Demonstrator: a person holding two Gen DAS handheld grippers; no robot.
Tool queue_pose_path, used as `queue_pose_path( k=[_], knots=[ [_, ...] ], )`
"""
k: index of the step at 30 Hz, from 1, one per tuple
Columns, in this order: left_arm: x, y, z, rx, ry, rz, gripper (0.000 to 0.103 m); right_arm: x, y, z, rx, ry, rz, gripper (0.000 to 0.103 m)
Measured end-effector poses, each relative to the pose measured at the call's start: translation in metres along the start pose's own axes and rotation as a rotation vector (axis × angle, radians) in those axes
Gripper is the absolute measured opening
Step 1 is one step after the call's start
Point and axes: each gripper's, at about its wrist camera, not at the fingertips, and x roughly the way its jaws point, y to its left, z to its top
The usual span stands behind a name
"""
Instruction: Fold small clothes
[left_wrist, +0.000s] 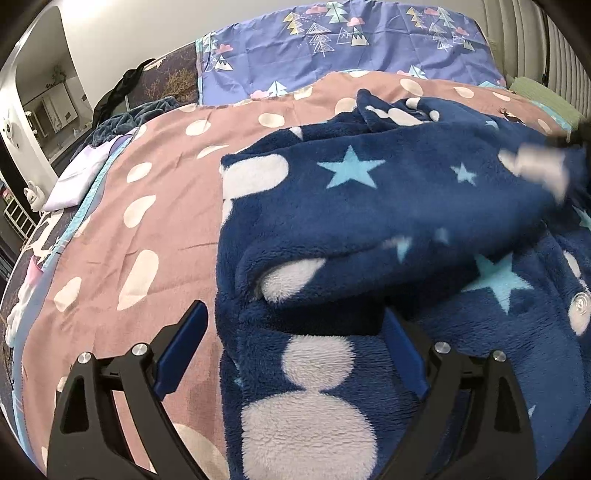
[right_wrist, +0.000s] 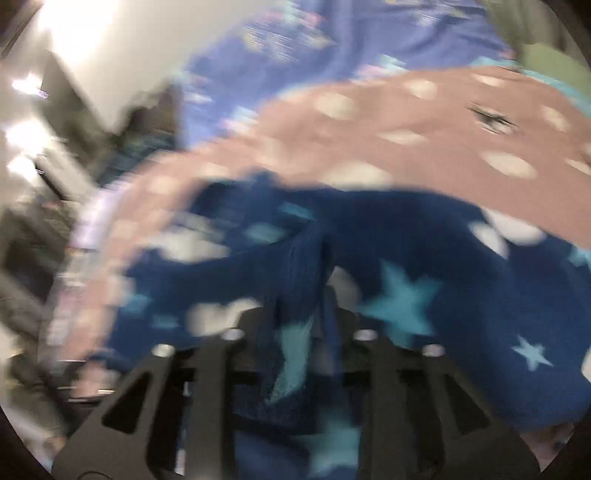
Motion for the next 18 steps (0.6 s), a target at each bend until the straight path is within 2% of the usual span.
queue_pose_path(
  k=[1,3,5,7,9,10,11,12,14,16,18],
  knots=[
    [0.000,0.000,0.000,-0.002,0.001,0.000,0.092,0.003,-0.007,-0.005,0.014,0.003,-0.009,0.035],
    [0.001,0.001,0.000,-0.005,0.005,0.000,0.092,-0.001,-0.015,-0.013,0.031,-0.020,0.032,0.034],
    [0.000,0.002,0.000,-0.008,0.001,0.006,0.092,-0.010,-0.011,-0.016,0.015,-0.039,0.056,0.036],
    [-0.010,0.006,0.001,-0.026,-0.046,0.016,0.087,-0.026,0.006,-0.020,-0.051,-0.069,0.122,0.036],
    [-0.026,0.014,0.002,-0.067,-0.101,-0.037,0.055,-0.038,0.021,-0.028,-0.134,-0.077,0.213,0.036],
    [-0.035,0.020,0.003,-0.105,-0.130,-0.096,0.048,-0.038,0.026,-0.033,-0.163,-0.069,0.246,0.036],
    [-0.041,0.025,0.004,-0.133,-0.150,-0.130,0.035,-0.031,0.032,-0.041,-0.198,-0.033,0.253,0.040],
    [-0.049,0.029,0.007,-0.168,-0.179,-0.169,0.028,-0.023,0.034,-0.047,-0.217,0.004,0.223,0.041],
    [-0.057,0.030,0.014,-0.195,-0.210,-0.205,0.028,0.005,0.033,-0.062,-0.242,0.078,0.140,0.039],
    [-0.049,0.019,0.022,-0.185,-0.193,-0.238,0.028,0.011,0.027,-0.066,-0.220,0.043,0.164,0.039],
    [-0.027,0.001,0.025,-0.132,-0.135,-0.257,0.028,0.008,0.023,-0.063,-0.193,0.046,0.178,0.040]
  ],
)
